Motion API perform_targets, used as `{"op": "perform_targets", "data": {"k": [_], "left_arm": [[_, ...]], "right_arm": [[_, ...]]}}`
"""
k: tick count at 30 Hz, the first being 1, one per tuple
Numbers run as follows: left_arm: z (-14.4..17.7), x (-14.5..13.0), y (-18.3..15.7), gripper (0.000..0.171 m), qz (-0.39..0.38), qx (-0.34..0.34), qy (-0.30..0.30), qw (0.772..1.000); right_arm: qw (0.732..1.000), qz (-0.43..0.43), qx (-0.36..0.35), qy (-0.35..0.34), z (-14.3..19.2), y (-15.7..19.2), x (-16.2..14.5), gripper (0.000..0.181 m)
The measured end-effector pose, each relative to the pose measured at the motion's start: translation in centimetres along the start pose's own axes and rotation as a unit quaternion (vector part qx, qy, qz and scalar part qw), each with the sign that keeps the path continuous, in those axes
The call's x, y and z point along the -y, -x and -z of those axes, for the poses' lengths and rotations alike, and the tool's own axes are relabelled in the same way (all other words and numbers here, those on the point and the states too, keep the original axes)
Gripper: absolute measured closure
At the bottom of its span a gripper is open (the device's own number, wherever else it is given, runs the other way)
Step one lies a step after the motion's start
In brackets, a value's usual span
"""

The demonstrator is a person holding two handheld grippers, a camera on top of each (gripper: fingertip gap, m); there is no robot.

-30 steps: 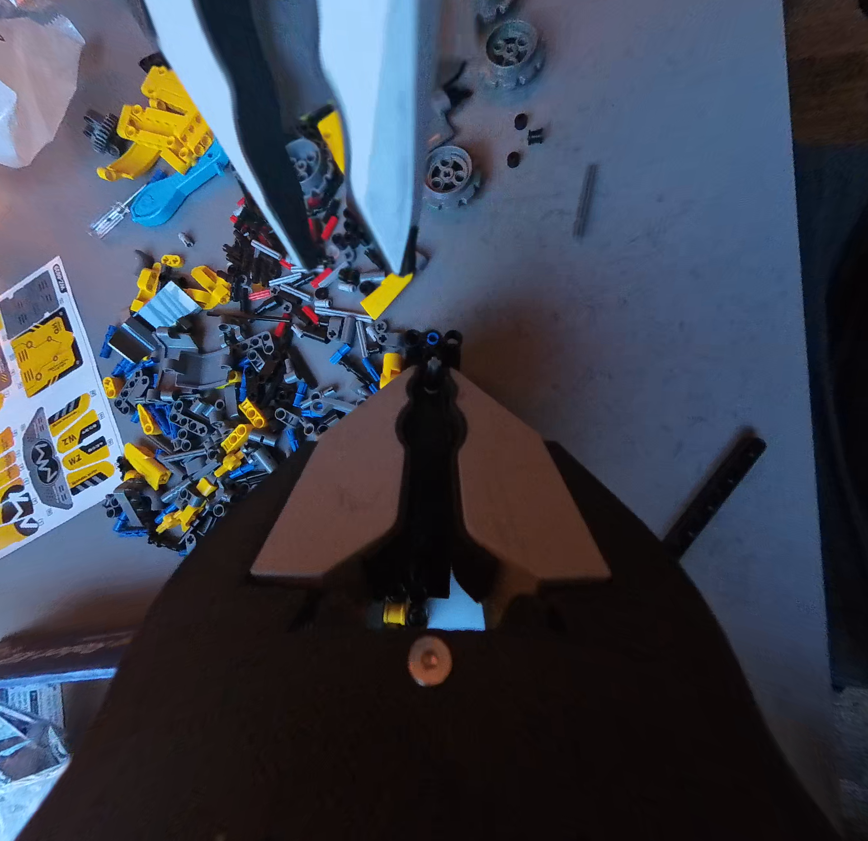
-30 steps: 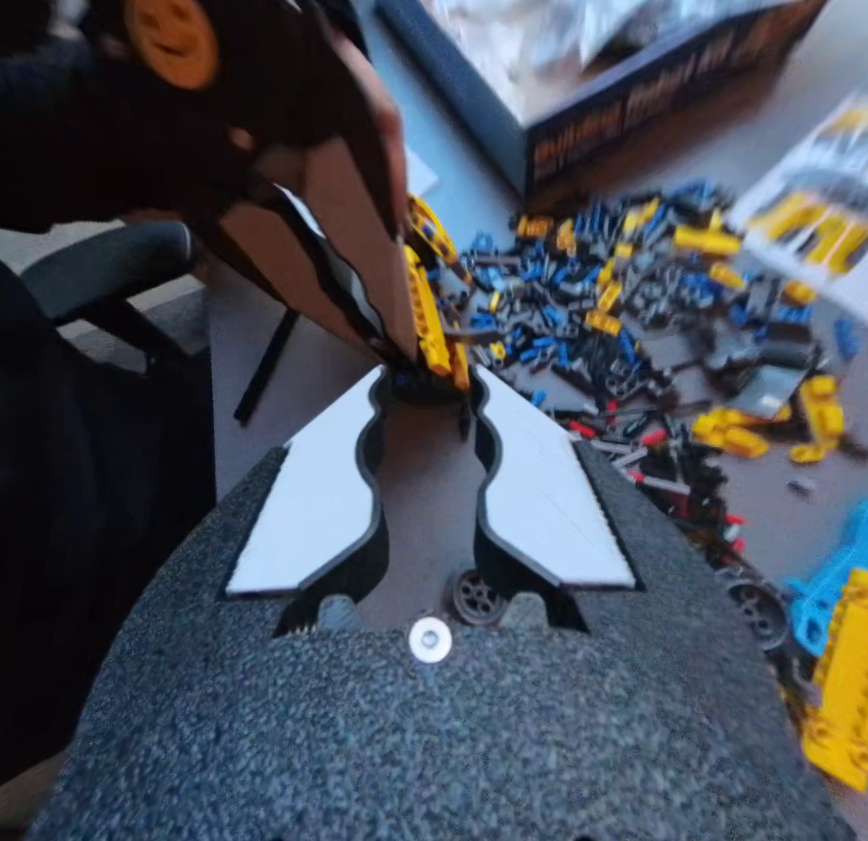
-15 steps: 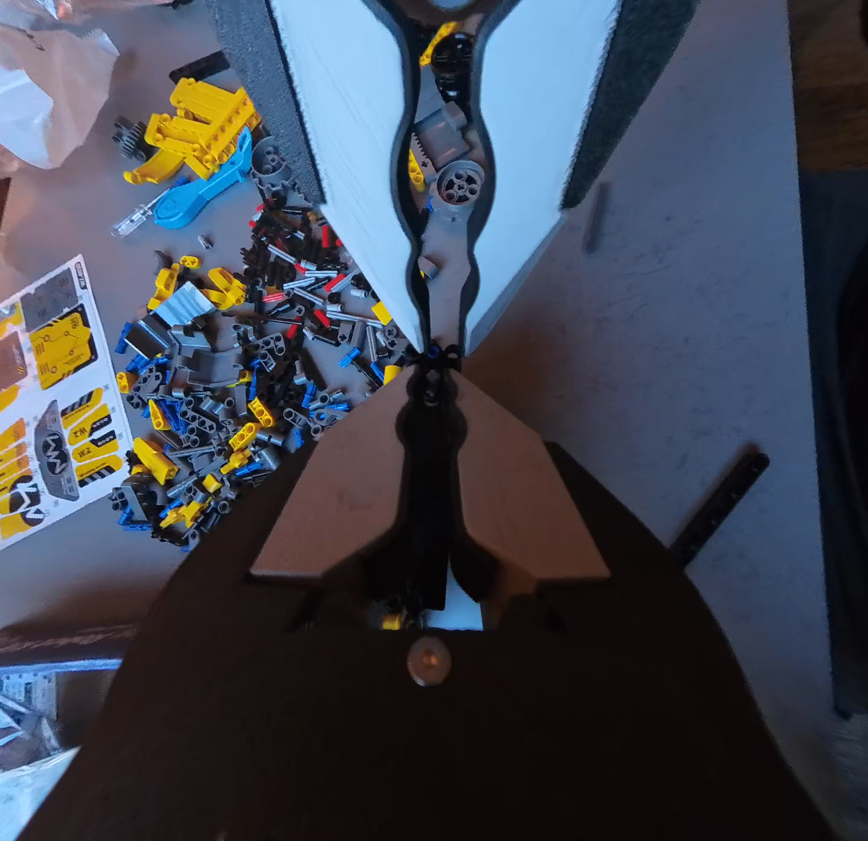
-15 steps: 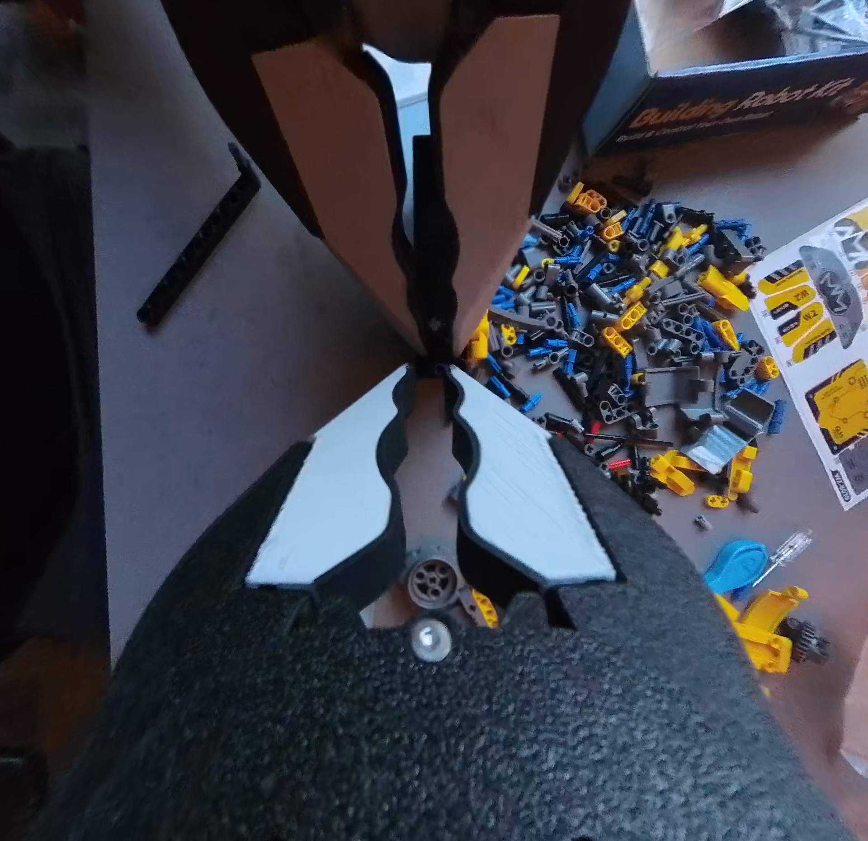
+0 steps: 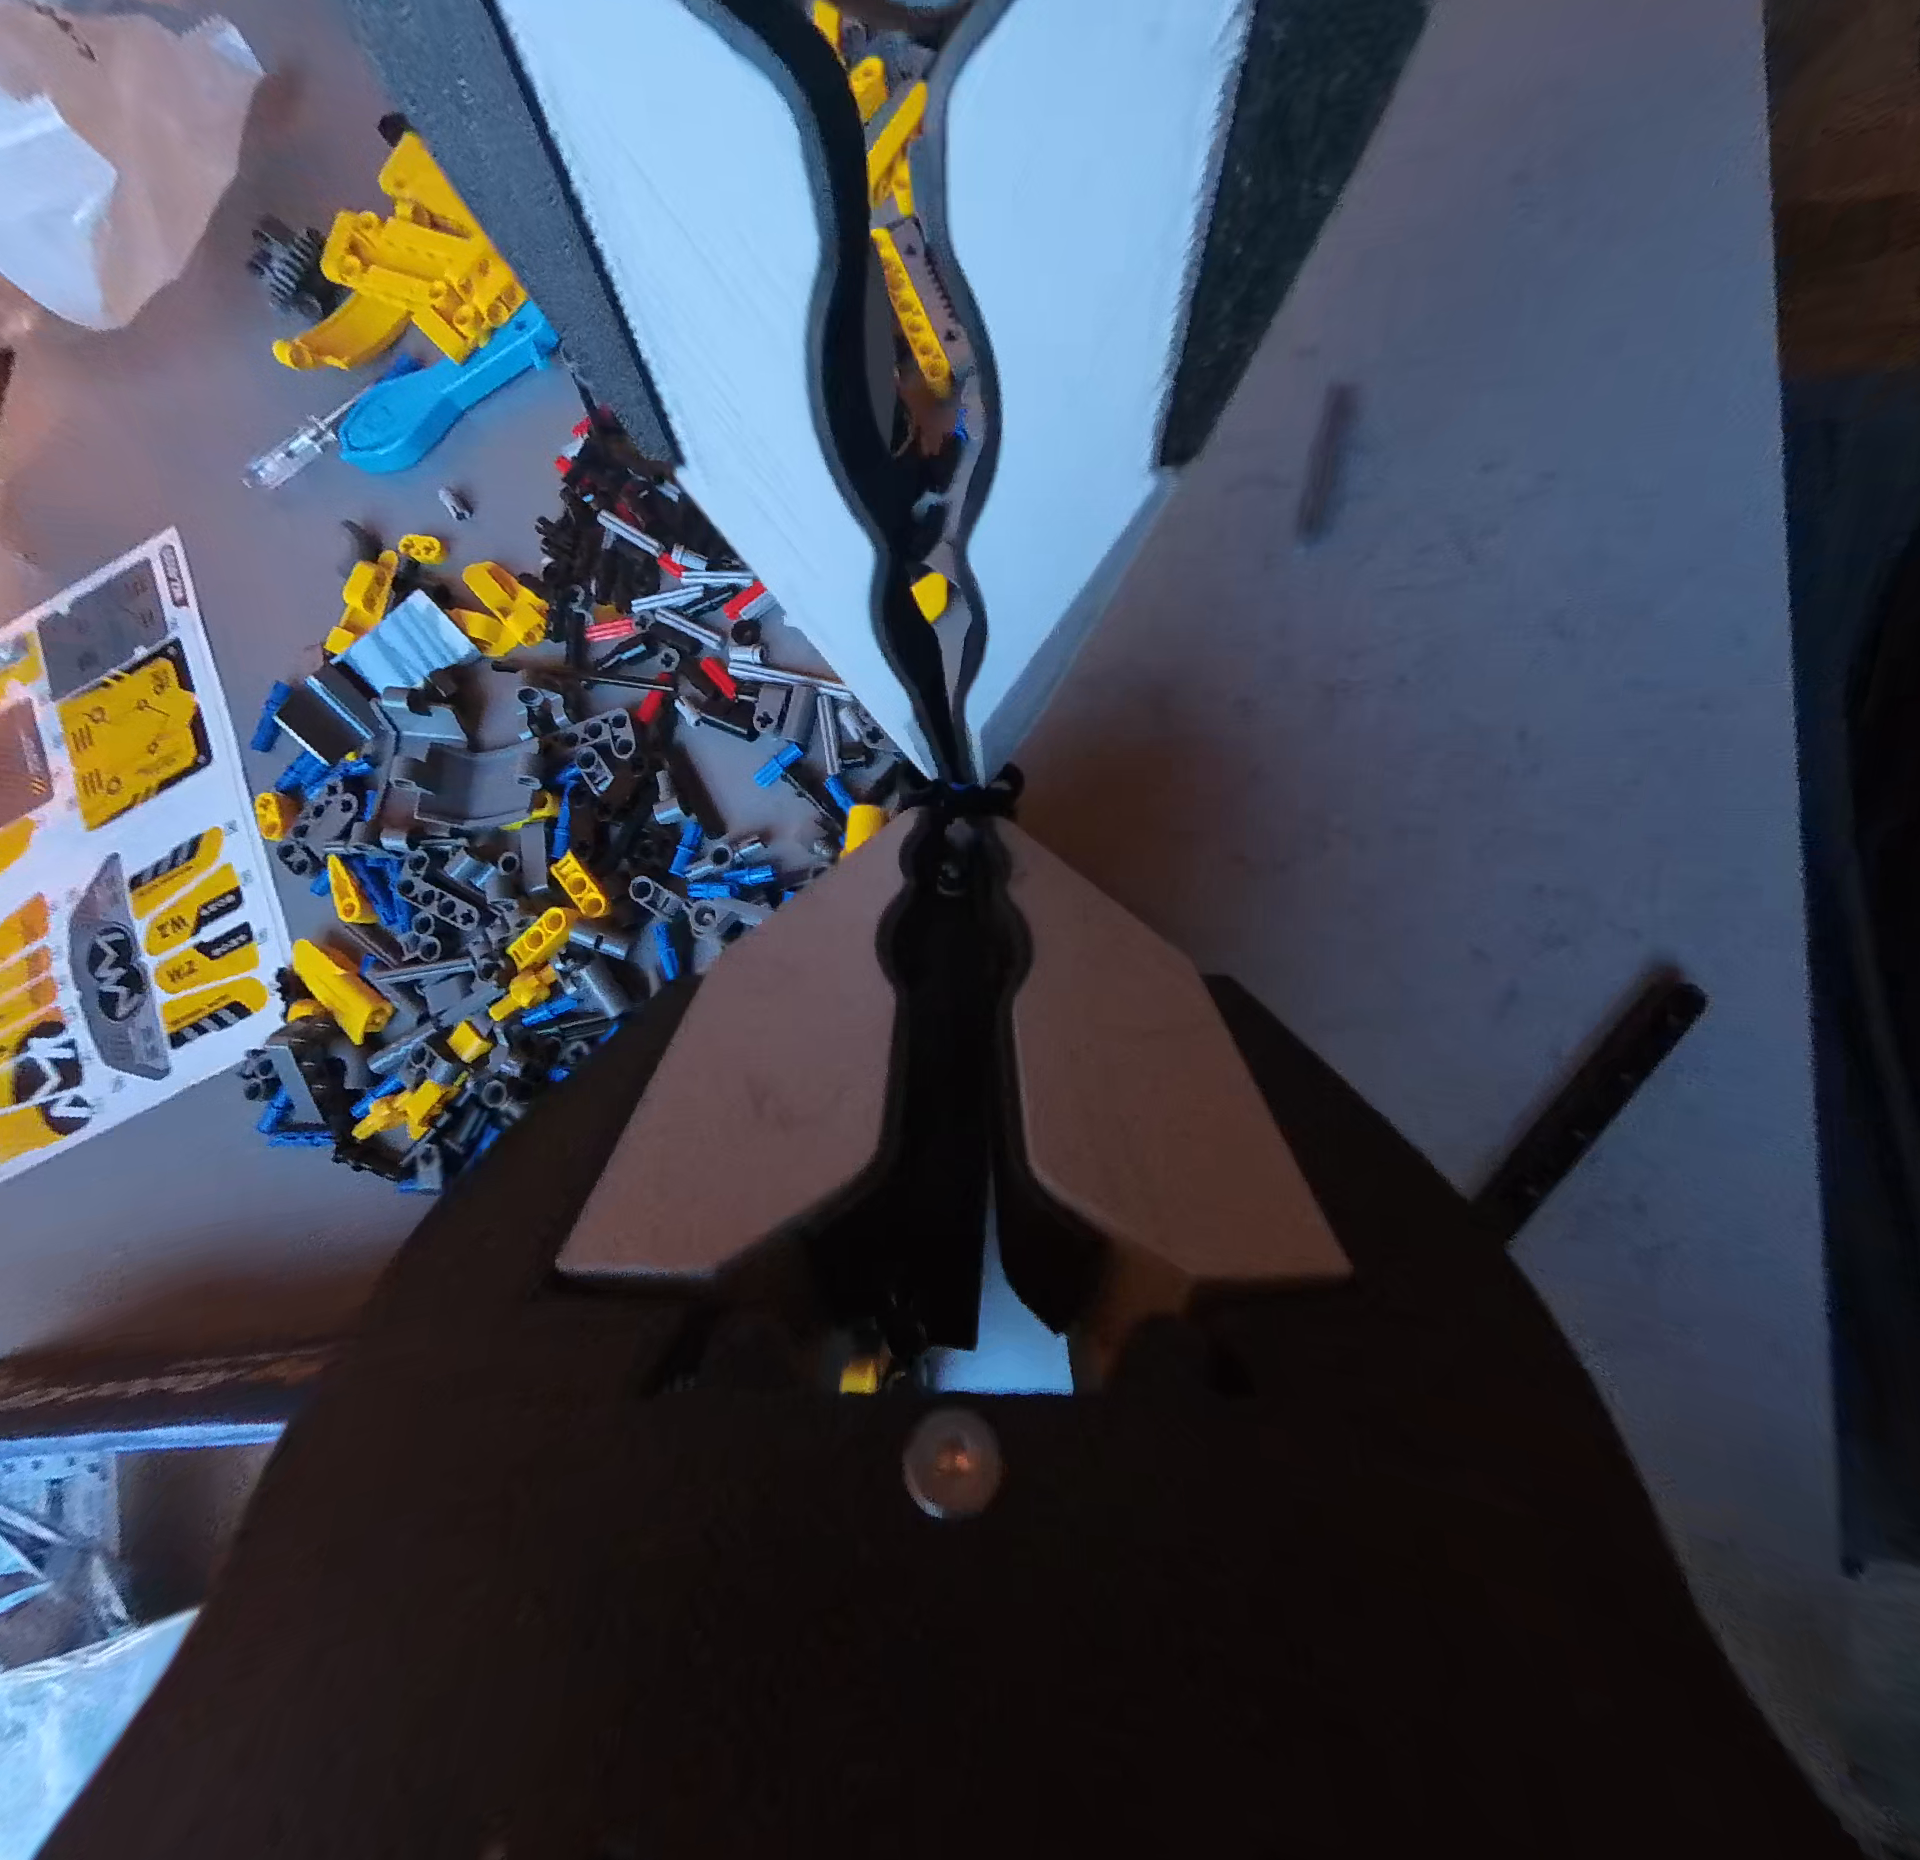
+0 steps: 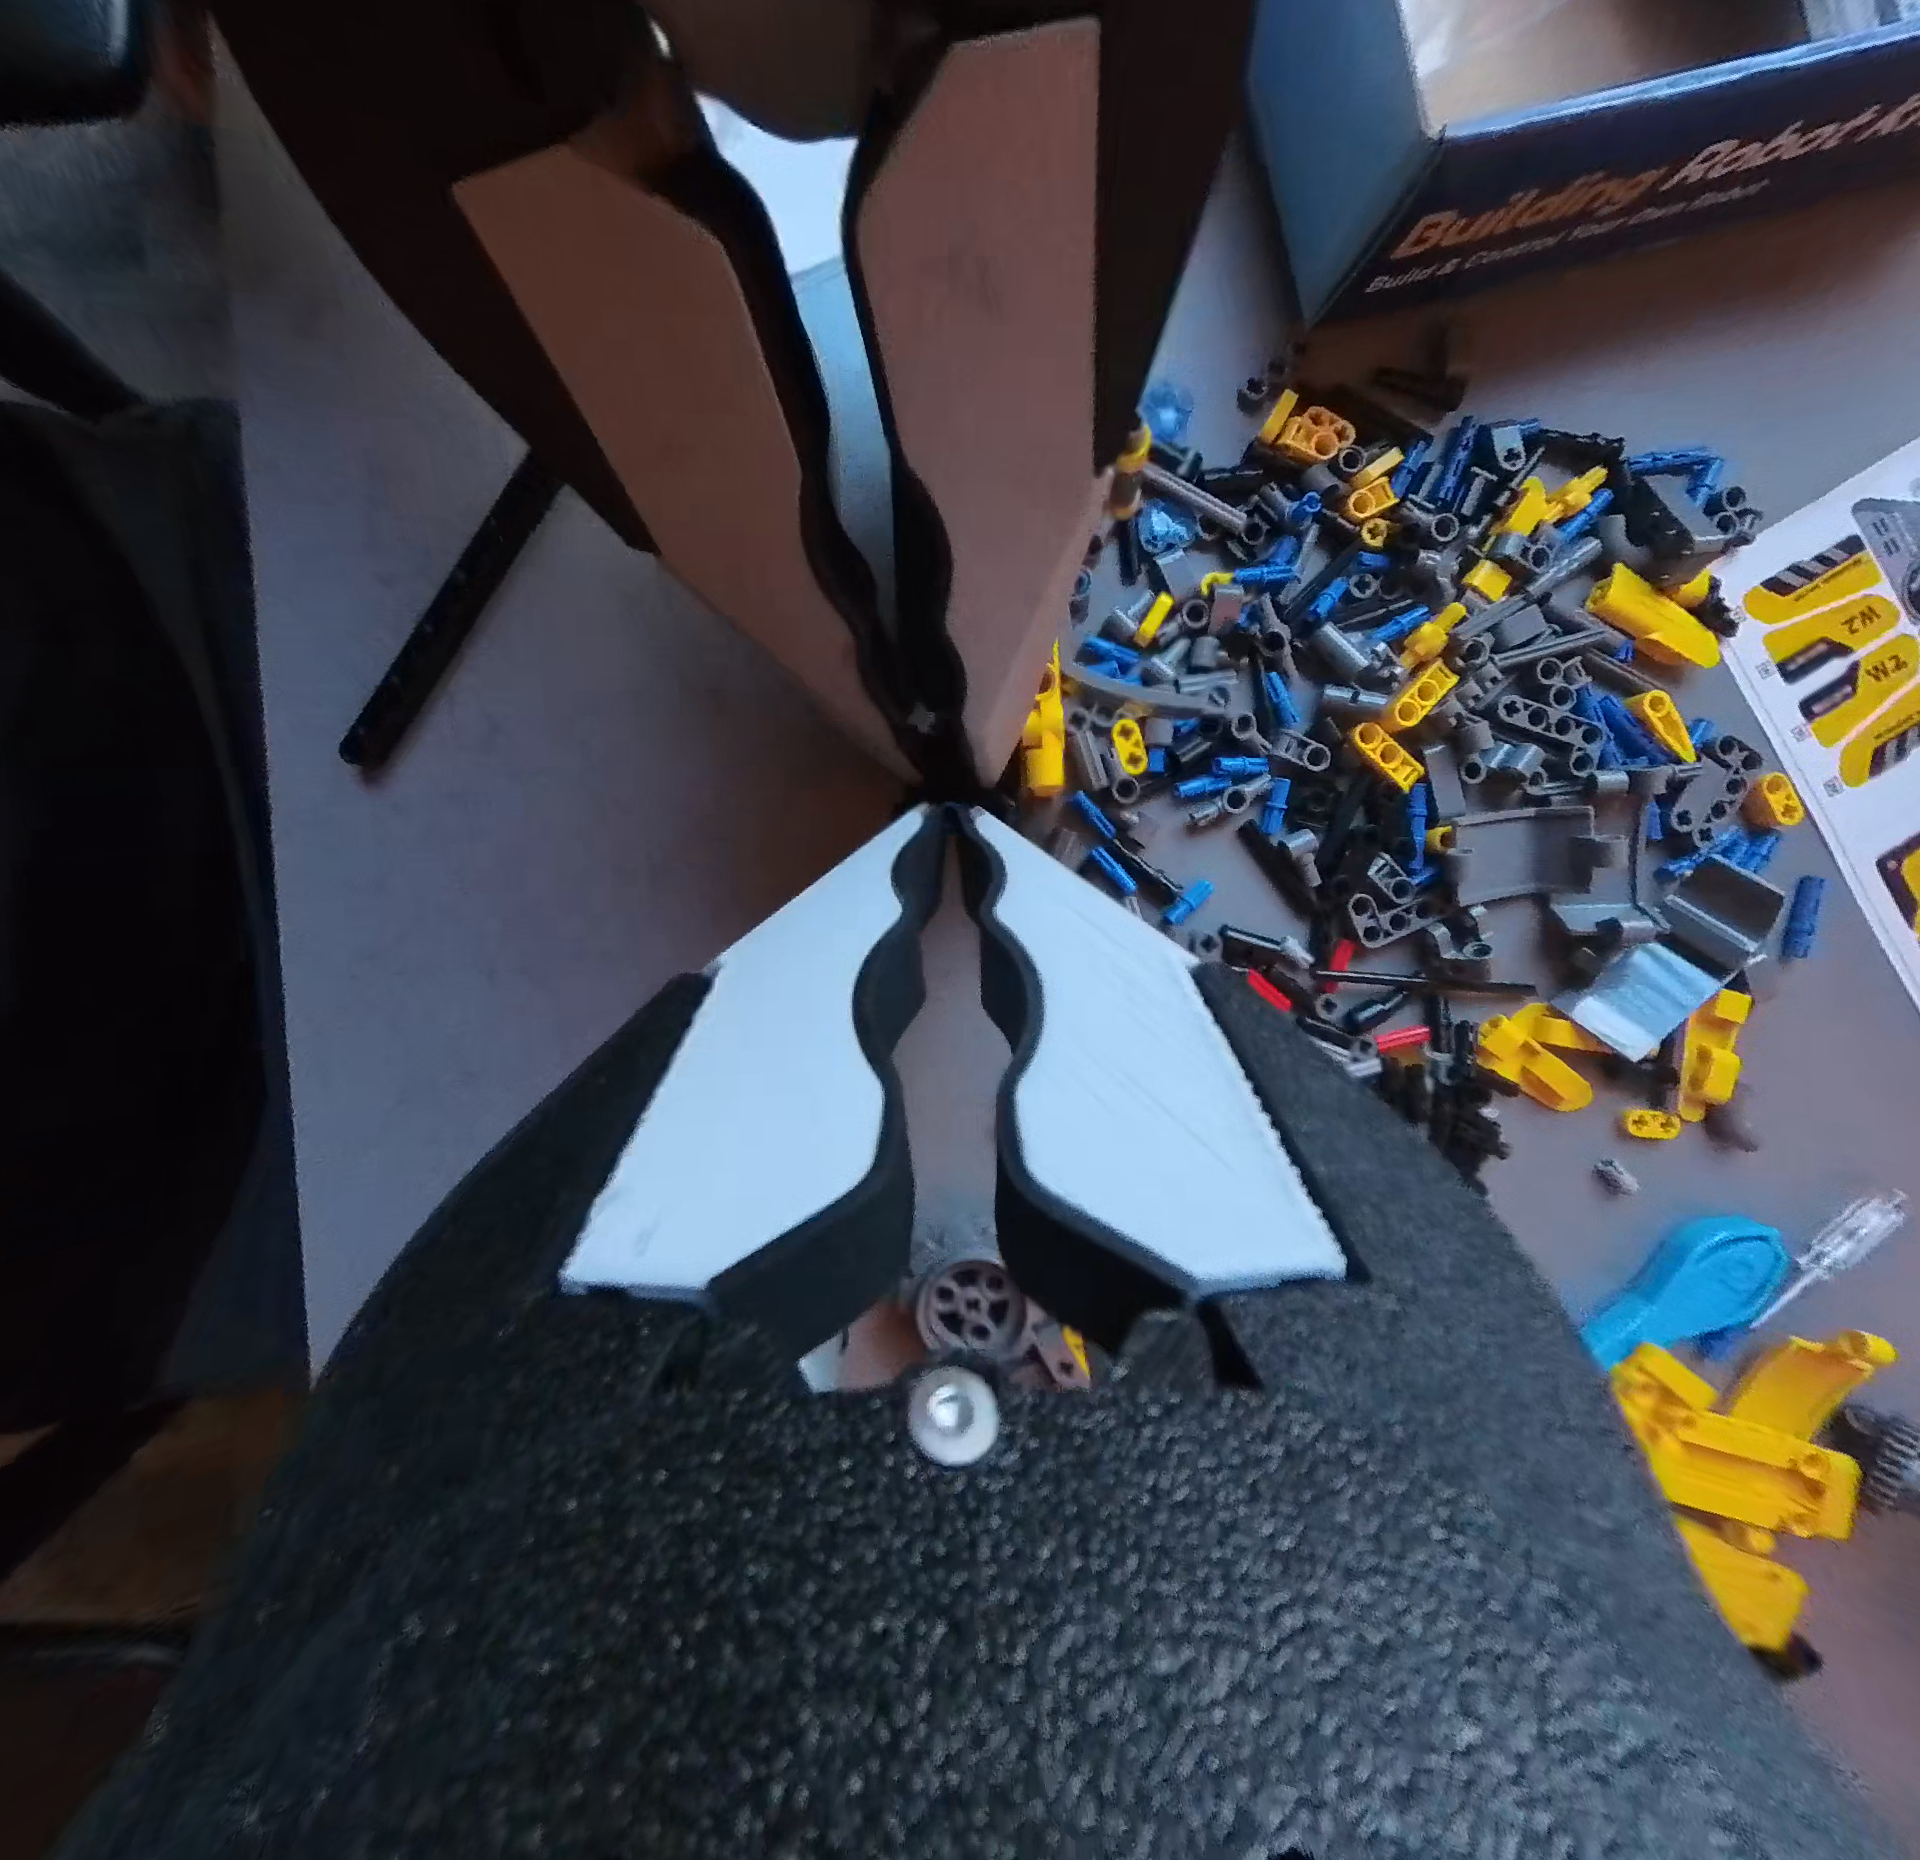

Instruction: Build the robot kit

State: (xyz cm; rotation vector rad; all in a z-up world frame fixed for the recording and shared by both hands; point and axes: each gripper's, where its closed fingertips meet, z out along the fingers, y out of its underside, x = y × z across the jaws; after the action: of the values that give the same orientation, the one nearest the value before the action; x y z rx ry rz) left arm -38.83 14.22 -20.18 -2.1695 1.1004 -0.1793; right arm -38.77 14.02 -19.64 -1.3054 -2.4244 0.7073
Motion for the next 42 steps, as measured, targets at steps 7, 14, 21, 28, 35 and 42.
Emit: {"op": "perform_targets", "data": {"k": [7, 14, 21, 28, 35, 42], "left_arm": [[4.0, -0.9, 0.3, 0.118, 0.026, 0.051, 0.0, 0.998], [2.2, -5.4, 0.8, 0.127, -0.056, 0.089, 0.173, 0.979], [1.4, -5.4, -1.1, 0.133, -0.118, 0.176, 0.134, 0.968], [2.6, -4.7, -1.9, 0.133, -0.219, 0.352, 0.058, 0.908], [3.5, -2.5, -2.1, 0.133, -0.252, 0.419, 0.004, 0.872], [1.6, -3.4, -2.7, 0.134, -0.231, 0.415, 0.009, 0.88]], "right_arm": [[0.978, -0.117, -0.001, -0.173, 0.8, -0.3, 0.2, 0.114], [0.982, -0.082, -0.076, -0.151, -4.7, 0.5, -0.2, 0.152], [0.974, -0.114, -0.055, -0.189, -3.1, 4.1, -0.7, 0.128], [0.93, -0.24, 0.046, -0.274, -1.7, 5.9, -1.2, 0.103], [0.895, -0.259, 0.054, -0.36, 0.3, 5.1, 0.6, 0.106], [0.916, -0.26, 0.019, -0.305, -1.3, 4.9, -0.6, 0.115]]}}
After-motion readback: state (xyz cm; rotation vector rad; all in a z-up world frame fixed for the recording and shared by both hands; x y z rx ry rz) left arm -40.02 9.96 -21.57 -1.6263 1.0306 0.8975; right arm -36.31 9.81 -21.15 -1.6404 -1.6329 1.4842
